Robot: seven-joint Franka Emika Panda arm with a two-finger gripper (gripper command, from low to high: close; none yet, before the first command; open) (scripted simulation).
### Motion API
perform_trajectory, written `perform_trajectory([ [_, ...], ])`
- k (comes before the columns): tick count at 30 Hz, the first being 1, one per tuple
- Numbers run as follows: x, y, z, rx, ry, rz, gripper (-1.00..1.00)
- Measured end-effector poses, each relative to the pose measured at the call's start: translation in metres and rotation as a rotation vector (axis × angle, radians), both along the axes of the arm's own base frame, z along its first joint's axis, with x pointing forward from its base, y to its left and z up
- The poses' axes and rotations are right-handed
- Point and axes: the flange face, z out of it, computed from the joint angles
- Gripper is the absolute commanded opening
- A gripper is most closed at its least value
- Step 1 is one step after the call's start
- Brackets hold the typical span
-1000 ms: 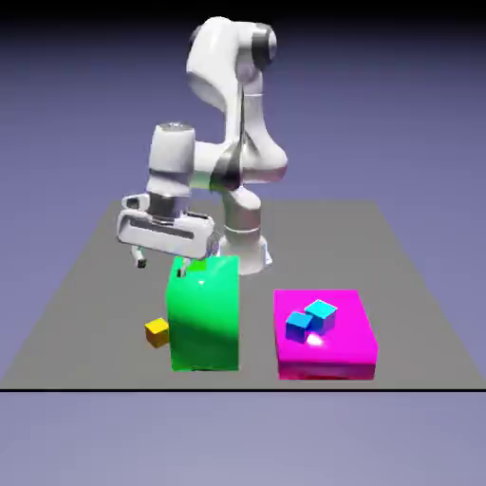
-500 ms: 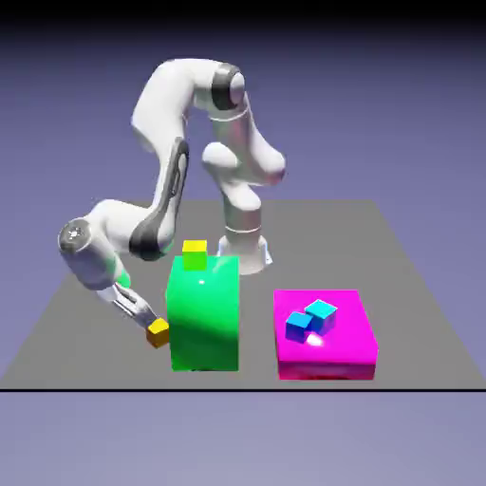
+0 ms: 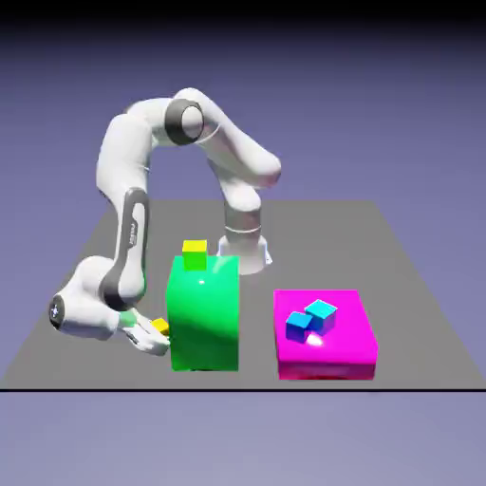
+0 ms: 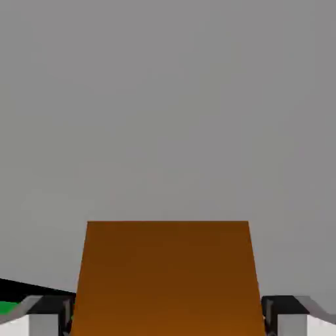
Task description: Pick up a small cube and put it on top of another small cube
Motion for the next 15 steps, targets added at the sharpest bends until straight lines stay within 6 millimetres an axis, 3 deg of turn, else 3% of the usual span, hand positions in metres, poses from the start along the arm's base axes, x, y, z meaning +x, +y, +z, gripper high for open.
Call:
perform_trajectory([
  [2, 0.009, -0.018, 0.024, 0.007, 0.001, -0.012, -1.0],
  [4, -0.013, -0.05, 0.031, 0.074, 0.009, -0.137, -1.0],
  [5, -0.015, -0.053, 0.045, 0.08, 0.02, -0.159, -1.0],
  [15, 0.004, 0.008, 0.192, 0.013, 0.05, -0.114, -1.0],
])
